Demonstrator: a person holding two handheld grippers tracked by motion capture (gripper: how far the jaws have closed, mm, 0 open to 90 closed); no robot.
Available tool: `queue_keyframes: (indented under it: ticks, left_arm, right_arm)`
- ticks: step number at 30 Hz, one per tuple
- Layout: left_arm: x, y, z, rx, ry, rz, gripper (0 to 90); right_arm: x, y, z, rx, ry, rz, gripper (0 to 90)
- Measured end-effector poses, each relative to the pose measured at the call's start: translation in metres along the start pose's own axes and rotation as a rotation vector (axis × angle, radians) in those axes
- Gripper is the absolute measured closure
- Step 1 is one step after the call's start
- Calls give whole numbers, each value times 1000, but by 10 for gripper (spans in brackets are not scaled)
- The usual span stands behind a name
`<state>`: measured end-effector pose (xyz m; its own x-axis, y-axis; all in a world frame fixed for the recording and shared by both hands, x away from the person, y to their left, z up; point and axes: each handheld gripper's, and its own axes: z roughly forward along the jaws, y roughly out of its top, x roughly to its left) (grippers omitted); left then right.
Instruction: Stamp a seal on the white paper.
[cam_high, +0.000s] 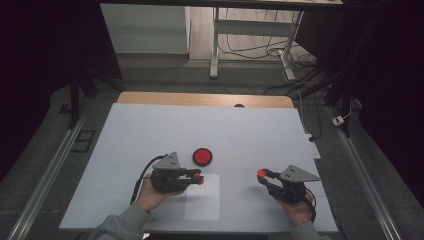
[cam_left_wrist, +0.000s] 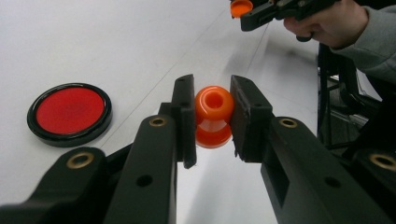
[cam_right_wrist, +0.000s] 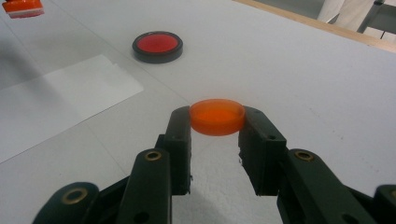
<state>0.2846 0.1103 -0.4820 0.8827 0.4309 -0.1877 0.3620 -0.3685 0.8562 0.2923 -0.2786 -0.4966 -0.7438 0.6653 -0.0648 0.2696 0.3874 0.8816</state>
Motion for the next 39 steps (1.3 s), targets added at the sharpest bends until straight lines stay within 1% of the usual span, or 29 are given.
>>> queue_keyframes:
  ticks: [3, 7, 10, 11, 12, 13, 18, 24, 25, 32, 35, 36, 39]
  left_arm:
    - [0, 0, 1, 2, 2, 5, 720]
    - [1, -2, 7, 15, -10, -1, 720]
    - [0, -3, 9, 27, -8, 5, 720]
    - [0, -4, 12, 38, -9, 5, 720]
    - [0, -4, 12, 38, -9, 5, 721]
    - [-1, -6, 14, 50, -9, 8, 720]
    - [-1, -10, 19, 67, -13, 0, 720]
    - [-1, -15, 26, 94, -11, 3, 720]
    - [-1, -15, 26, 94, -11, 3, 721]
    - [-1, -19, 34, 122, -4, 11, 720]
    - [-3, -20, 37, 134, 8, 22, 721]
    - [-3, -21, 39, 137, 20, 22, 721]
    - [-2, -21, 39, 139, 26, 24, 722]
  right_arm:
    - [0, 1, 0, 4, -3, 0, 647]
    - [0, -2, -2, 14, -8, -6, 647]
    - [1, -2, -5, 11, -12, -3, 647]
    - [1, -2, -5, 7, -13, -5, 647]
    - [2, -2, -5, 9, -13, -8, 647]
    - [2, -2, -5, 8, -15, -11, 647]
    - [2, -2, -3, 13, -8, -10, 647]
    - [2, -2, -3, 15, -6, -11, 647]
    - [2, -2, -3, 18, -13, -12, 647]
    - [2, -2, -1, 14, -4, -11, 647]
    - [2, -2, -1, 17, -4, -10, 647]
    - [2, -2, -1, 18, -4, -10, 647]
    - [2, -2, -1, 17, -3, -14, 647]
